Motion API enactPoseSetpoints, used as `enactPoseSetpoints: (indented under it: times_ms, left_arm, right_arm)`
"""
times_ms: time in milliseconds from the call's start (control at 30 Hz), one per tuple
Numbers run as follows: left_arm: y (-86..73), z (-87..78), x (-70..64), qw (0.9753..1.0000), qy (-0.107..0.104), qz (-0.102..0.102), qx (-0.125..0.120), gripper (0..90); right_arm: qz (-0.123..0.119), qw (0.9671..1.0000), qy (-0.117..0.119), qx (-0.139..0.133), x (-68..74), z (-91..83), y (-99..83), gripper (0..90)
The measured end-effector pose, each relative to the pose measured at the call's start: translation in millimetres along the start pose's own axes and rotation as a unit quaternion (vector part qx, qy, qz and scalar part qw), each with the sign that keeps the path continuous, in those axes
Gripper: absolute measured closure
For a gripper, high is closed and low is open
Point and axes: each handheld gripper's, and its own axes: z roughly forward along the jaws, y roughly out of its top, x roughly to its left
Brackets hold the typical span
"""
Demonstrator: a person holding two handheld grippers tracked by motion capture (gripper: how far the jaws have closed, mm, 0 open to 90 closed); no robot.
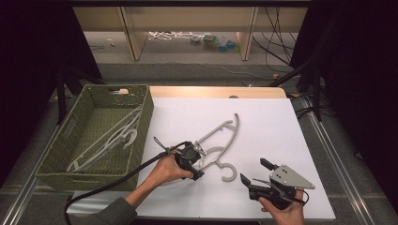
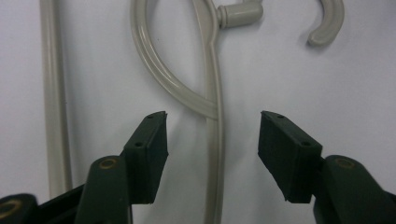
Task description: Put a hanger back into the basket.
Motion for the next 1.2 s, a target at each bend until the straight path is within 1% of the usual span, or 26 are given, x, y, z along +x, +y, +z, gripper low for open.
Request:
enactPoseSetpoints:
  times_ms: [67, 100, 133, 167, 200, 333, 367, 400, 433, 467, 500, 567, 633, 700, 767, 833, 900, 933, 967, 1000, 1033, 1067, 1100, 1133, 1167, 1200]
  left_arm:
    - [-0.3, 1.9, -0.2, 0.9999, -0.004, -0.008, 0.008, 46.5]
    - [0.1, 3.1, 0.8, 0.9998, -0.006, 0.001, 0.018, 48.3]
    - [0.0, 4.0, 0.2, 0.9998, -0.007, -0.003, 0.020, 49.1]
    - [0.1, 4.8, 0.6, 0.9997, -0.010, -0.001, 0.023, 50.3]
    - [0.1, 5.7, -0.7, 0.9998, -0.006, -0.004, 0.020, 51.1]
    - [1.0, 4.9, 1.6, 0.9997, -0.002, 0.003, 0.024, 57.0]
    - [0.8, 4.4, 1.3, 0.9997, -0.002, 0.001, 0.024, 58.7]
    - [0.9, 4.0, 1.5, 0.9997, 0.003, 0.004, 0.024, 61.6]
    - [1.1, 4.0, 2.4, 0.9997, 0.003, 0.008, 0.025, 63.0]
    - [1.2, 4.2, 2.3, 0.9996, 0.004, 0.008, 0.025, 63.4]
    - [1.2, 4.3, 1.4, 0.9997, 0.001, 0.006, 0.026, 64.1]
    - [2.0, 4.6, 0.0, 0.9995, 0.003, 0.014, 0.027, 67.5]
    - [2.4, 4.6, -0.7, 0.9995, 0.002, 0.015, 0.029, 69.4]
    - [2.4, 4.7, -0.8, 0.9995, 0.000, 0.007, 0.029, 70.0]
    - [2.7, 5.0, -1.0, 0.9995, 0.003, 0.009, 0.029, 70.4]
    - [2.6, 5.0, -1.5, 0.9995, 0.002, 0.005, 0.030, 70.6]
    - [2.8, 4.9, -1.2, 0.9994, 0.005, 0.012, 0.031, 71.0]
    - [2.7, 5.4, -2.5, 0.9996, 0.001, 0.008, 0.029, 72.1]
    - [3.2, 5.1, -2.0, 0.9994, 0.000, 0.017, 0.032, 74.6]
    - [3.5, 5.2, -2.2, 0.9993, 0.000, 0.018, 0.032, 76.2]
    - [3.7, 5.2, -2.3, 0.9993, 0.001, 0.020, 0.032, 77.6]
    - [3.9, 5.8, -3.2, 0.9994, -0.002, 0.017, 0.030, 79.2]
    - [4.3, 5.6, -2.7, 0.9993, 0.000, 0.022, 0.030, 80.7]
    - [4.2, 5.6, -3.3, 0.9994, -0.002, 0.018, 0.031, 80.8]
    - [4.3, 5.6, -3.1, 0.9993, -0.002, 0.019, 0.031, 80.9]
    - [4.3, 5.5, -3.3, 0.9994, -0.001, 0.018, 0.031, 81.1]
  right_arm:
    - [0.003, 1.0000, 0.001, 0.002, 0.1, 0.0, -0.3, 16.2]
    - [0.005, 1.0000, 0.001, 0.003, 0.2, -0.3, -0.1, 16.2]
    - [0.000, 1.0000, -0.001, -0.002, 0.1, 0.1, -0.1, 16.3]
    - [-0.001, 1.0000, 0.001, 0.001, 0.0, -0.2, 0.3, 16.3]
    - [-0.001, 1.0000, 0.002, 0.002, -0.2, -0.3, 0.2, 16.2]
    - [0.000, 1.0000, 0.002, 0.002, 0.0, -0.1, 0.2, 16.2]
    - [0.001, 1.0000, 0.002, 0.004, 0.0, -0.1, 0.2, 16.3]
    - [0.001, 1.0000, 0.001, 0.002, 0.3, 0.2, -0.1, 16.2]
    - [0.002, 1.0000, 0.002, 0.002, 0.6, 0.0, 0.0, 16.2]
    - [0.001, 1.0000, 0.002, 0.007, 0.5, -1.1, 0.6, 16.3]
    - [0.001, 1.0000, 0.002, 0.003, 0.4, -0.6, 0.6, 16.3]
    - [0.002, 1.0000, 0.002, 0.005, 0.1, -0.1, 0.3, 16.3]
    - [0.001, 1.0000, 0.001, 0.003, 0.6, 0.2, 0.2, 16.3]
    - [0.001, 1.0000, 0.005, 0.004, 0.6, 0.4, 0.4, 16.3]
    - [0.002, 1.0000, 0.004, 0.003, 0.8, 0.6, 0.1, 16.3]
    - [0.000, 1.0000, 0.004, 0.005, 0.6, 0.0, 0.7, 16.4]
    - [0.001, 1.0000, 0.004, 0.002, 0.8, 0.9, 0.2, 16.4]
    - [0.002, 1.0000, 0.005, 0.002, 1.0, 0.8, 0.2, 16.4]
    - [0.000, 1.0000, 0.004, 0.002, 1.2, 0.6, 0.5, 16.4]
    - [-0.001, 1.0000, 0.003, 0.003, 1.1, 0.5, 0.6, 16.4]
    - [0.005, 0.9999, 0.009, -0.001, 1.6, 1.6, 0.2, 16.4]
    - [0.007, 0.9999, 0.010, 0.000, 1.8, 1.5, 0.0, 16.4]
    - [0.006, 0.9999, 0.010, -0.001, 1.8, 1.4, 0.0, 16.5]
    - [0.004, 1.0000, 0.007, 0.000, 1.9, 1.3, 0.1, 16.5]
    - [0.000, 1.0000, 0.002, 0.002, 1.5, 0.6, 0.6, 16.5]
    - [-0.001, 1.0000, 0.004, 0.003, 1.3, 0.5, 0.5, 16.5]
